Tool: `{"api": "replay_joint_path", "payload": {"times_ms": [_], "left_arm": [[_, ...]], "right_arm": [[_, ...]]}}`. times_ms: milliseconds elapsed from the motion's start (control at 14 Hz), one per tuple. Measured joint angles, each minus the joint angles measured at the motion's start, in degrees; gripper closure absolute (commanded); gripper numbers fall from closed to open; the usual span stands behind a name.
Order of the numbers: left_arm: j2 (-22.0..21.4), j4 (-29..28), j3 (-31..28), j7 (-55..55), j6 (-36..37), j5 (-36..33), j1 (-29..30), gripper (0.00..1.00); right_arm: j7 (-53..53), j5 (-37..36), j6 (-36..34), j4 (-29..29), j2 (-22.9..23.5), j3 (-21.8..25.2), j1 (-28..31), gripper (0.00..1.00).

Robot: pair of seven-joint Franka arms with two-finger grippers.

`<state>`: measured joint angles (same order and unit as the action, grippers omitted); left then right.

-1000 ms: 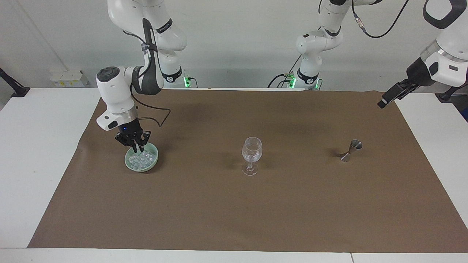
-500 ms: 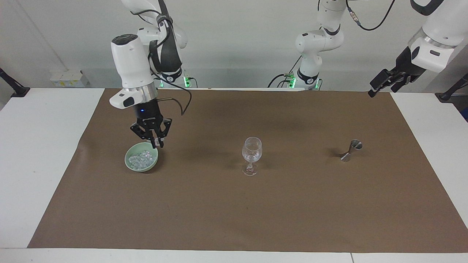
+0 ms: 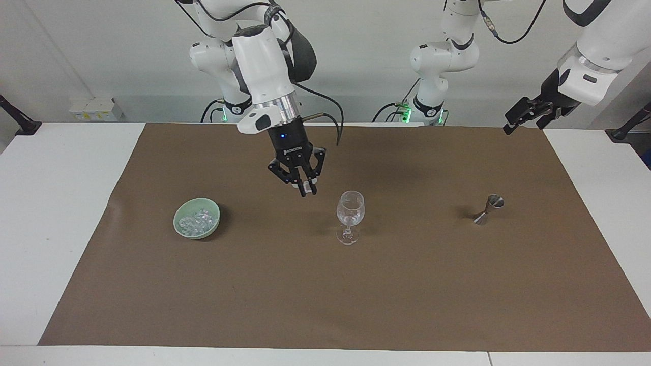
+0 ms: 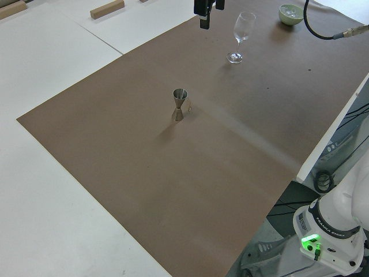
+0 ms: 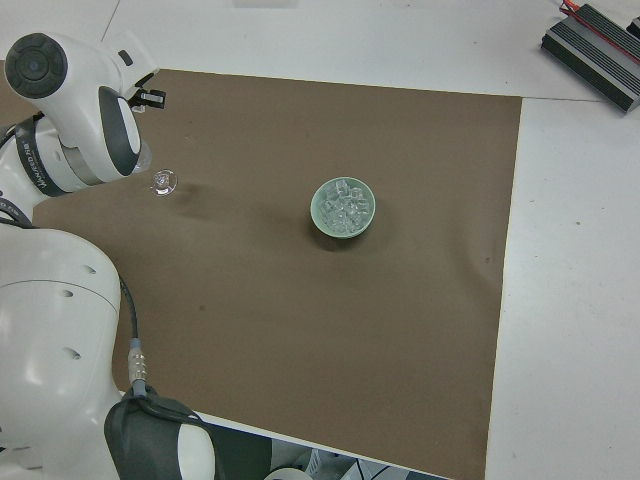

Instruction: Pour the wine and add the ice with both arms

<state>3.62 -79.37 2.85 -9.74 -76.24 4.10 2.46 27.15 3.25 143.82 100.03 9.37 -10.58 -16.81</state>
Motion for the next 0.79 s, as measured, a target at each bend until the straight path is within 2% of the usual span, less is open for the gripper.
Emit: {"api": "replay_joint_path", "payload": {"times_ms": [214, 357, 429, 786], "left_arm": [[0.0, 0.0, -1.5, 1.9, 0.3, 0.0, -1.8, 0.00], [0.1, 0.0, -2.0, 2.5, 0.3, 0.0, -3.2, 0.00], [0.1, 0.0, -2.2, 3.0, 0.3, 0.0, -3.8, 0.00], [0.2, -1.1, -2.3, 3.5, -1.7, -0.1, -6.2, 0.00]], "right_arm": [[1.0, 0.0, 4.7, -2.0, 4.3, 0.0, -3.2, 0.91], [1.1, -0.6, 9.5, -2.2, 7.4, 0.1, -5.6, 0.83], [1.1, -1.7, 10.8, -2.3, 8.6, 0.1, -6.2, 0.82], [1.1, -5.0, 11.2, -2.2, 9.7, 0.3, -6.3, 0.75]]}}
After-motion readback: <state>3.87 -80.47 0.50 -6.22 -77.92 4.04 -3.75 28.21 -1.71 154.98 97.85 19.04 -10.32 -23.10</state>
